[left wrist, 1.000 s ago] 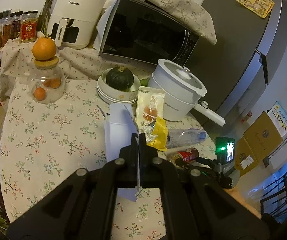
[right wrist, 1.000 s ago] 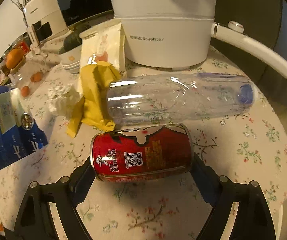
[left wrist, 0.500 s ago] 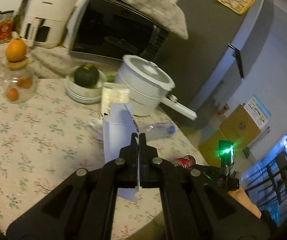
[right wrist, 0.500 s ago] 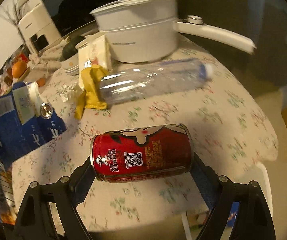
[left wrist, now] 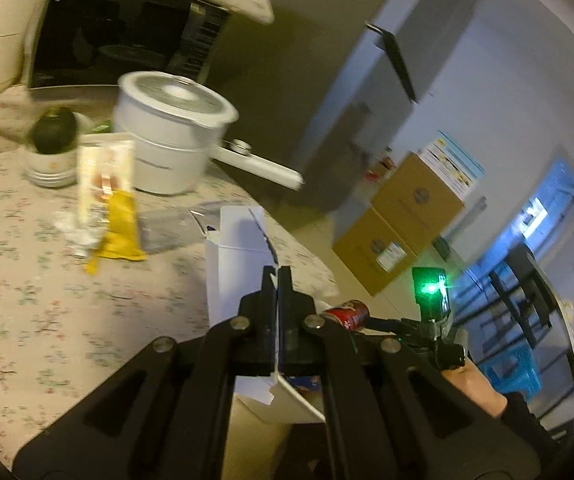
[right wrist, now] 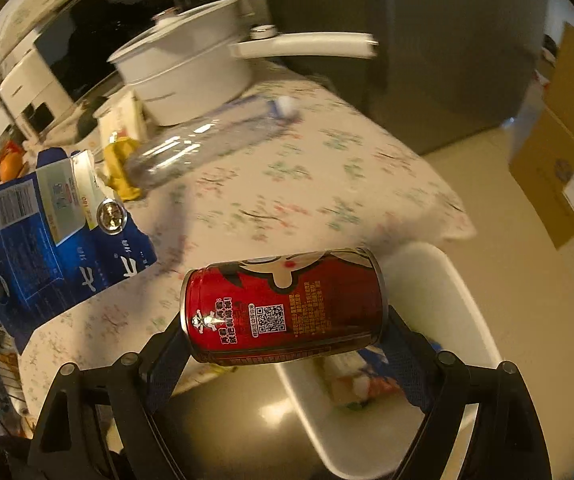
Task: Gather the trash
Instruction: 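Carry the white paper and red can in both tools over the white bin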
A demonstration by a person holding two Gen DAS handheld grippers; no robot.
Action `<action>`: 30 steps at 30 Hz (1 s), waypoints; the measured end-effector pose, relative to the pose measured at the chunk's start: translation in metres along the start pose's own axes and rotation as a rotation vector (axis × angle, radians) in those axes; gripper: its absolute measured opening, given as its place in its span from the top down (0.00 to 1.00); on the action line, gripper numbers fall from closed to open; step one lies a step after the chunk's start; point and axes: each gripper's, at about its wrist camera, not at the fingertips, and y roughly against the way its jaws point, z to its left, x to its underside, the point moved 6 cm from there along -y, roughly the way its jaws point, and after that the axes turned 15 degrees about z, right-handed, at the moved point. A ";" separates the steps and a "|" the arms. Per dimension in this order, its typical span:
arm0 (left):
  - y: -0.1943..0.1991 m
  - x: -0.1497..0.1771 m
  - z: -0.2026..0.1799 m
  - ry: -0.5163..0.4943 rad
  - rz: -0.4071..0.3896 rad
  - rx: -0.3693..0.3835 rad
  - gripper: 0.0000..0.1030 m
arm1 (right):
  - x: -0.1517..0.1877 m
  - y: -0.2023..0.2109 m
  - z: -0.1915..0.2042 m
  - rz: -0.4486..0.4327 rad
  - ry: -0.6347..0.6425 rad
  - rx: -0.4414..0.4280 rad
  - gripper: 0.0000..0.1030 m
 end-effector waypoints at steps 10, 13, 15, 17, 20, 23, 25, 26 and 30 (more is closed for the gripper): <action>-0.058 0.018 -0.067 -0.117 0.141 0.100 0.99 | 0.028 0.011 -0.064 -0.002 -0.108 0.003 0.13; -0.072 0.025 -0.085 -0.150 0.175 0.123 0.99 | 0.037 0.014 -0.081 -0.001 -0.128 0.007 0.13; -0.083 0.030 -0.095 -0.168 0.203 0.137 0.99 | 0.042 0.015 -0.092 -0.001 -0.140 0.014 0.13; -0.094 0.036 -0.103 -0.179 0.231 0.147 0.99 | 0.047 0.014 -0.104 0.004 -0.156 0.018 0.13; -0.110 0.045 -0.112 -0.200 0.264 0.152 0.99 | 0.053 0.014 -0.115 0.011 -0.177 0.021 0.13; -0.131 0.055 -0.117 -0.220 0.299 0.150 0.99 | 0.056 0.011 -0.124 0.018 -0.187 0.033 0.13; -0.147 0.062 -0.118 -0.225 0.329 0.137 0.99 | 0.057 0.010 -0.129 0.023 -0.194 0.041 0.13; -0.154 0.066 -0.117 -0.227 0.345 0.127 0.99 | 0.058 0.009 -0.132 0.026 -0.197 0.046 0.13; -0.172 0.077 -0.119 -0.252 0.383 0.096 0.99 | 0.061 0.008 -0.139 0.029 -0.205 0.050 0.13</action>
